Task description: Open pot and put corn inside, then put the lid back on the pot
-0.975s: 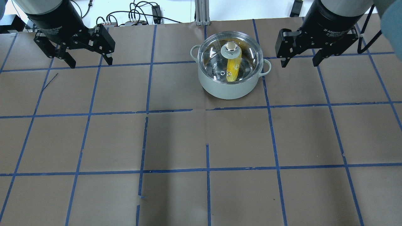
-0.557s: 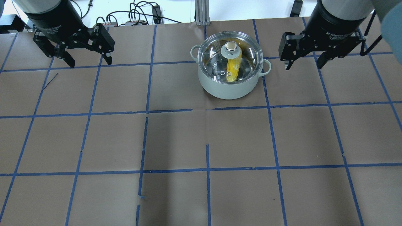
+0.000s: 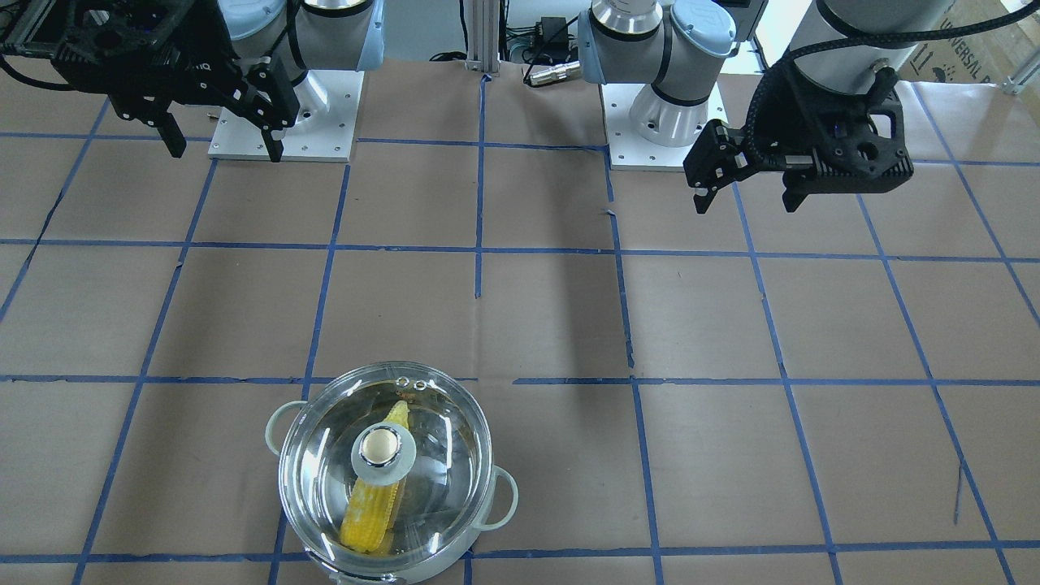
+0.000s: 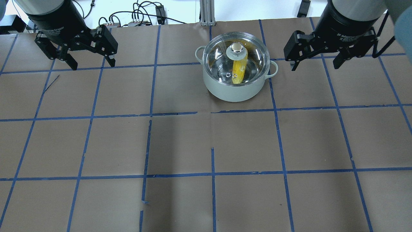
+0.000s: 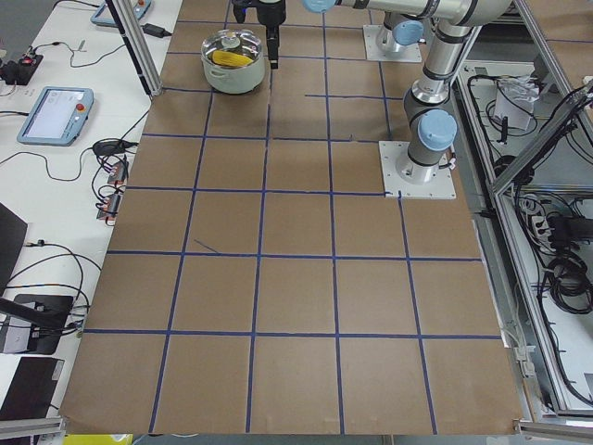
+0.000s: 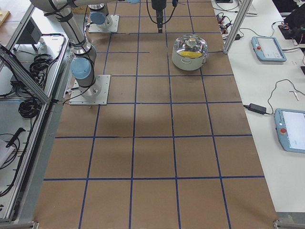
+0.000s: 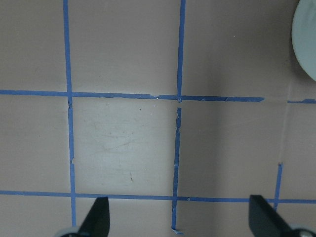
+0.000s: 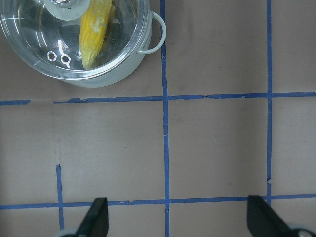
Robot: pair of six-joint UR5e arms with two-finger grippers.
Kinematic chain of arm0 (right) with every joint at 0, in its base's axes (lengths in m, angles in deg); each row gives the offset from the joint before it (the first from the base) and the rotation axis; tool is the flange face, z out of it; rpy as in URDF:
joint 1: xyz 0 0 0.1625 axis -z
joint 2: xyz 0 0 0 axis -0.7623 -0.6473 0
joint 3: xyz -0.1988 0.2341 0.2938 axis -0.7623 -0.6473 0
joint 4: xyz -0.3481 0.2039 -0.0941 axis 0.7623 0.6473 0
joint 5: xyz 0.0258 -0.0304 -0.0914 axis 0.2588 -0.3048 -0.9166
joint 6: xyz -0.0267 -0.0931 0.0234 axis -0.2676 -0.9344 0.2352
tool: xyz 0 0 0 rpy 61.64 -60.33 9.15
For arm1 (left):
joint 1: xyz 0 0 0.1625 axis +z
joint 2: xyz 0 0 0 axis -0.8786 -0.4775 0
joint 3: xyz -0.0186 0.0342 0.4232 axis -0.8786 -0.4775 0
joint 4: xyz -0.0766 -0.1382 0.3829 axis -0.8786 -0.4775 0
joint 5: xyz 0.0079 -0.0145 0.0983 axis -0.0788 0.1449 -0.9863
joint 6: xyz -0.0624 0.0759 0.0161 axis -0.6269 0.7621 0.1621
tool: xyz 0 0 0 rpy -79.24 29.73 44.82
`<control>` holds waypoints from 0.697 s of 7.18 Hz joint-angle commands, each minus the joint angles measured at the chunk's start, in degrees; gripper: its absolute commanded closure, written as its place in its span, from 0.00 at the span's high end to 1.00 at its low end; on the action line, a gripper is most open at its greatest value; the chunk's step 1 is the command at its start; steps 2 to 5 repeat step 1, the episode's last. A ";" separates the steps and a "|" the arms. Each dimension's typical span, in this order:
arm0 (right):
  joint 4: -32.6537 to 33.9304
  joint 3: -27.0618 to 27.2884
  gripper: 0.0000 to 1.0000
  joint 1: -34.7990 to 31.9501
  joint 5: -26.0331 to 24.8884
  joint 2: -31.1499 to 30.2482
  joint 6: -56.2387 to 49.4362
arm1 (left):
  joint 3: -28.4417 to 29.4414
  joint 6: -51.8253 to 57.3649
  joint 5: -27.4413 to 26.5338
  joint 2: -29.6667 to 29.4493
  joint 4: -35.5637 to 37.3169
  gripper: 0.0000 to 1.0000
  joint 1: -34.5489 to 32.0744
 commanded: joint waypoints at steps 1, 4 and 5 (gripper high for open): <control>-0.02 0.03 1.00 -0.04 -0.12 -0.04 -0.24 | -0.39 0.02 0.07 -0.14 0.00 1.00 -0.07; -0.02 0.03 1.00 -0.04 -0.12 -0.04 -0.24 | -0.39 0.02 0.07 -0.14 0.00 1.00 -0.07; -0.02 0.03 1.00 -0.04 -0.12 -0.04 -0.24 | -0.39 0.02 0.07 -0.14 0.00 1.00 -0.07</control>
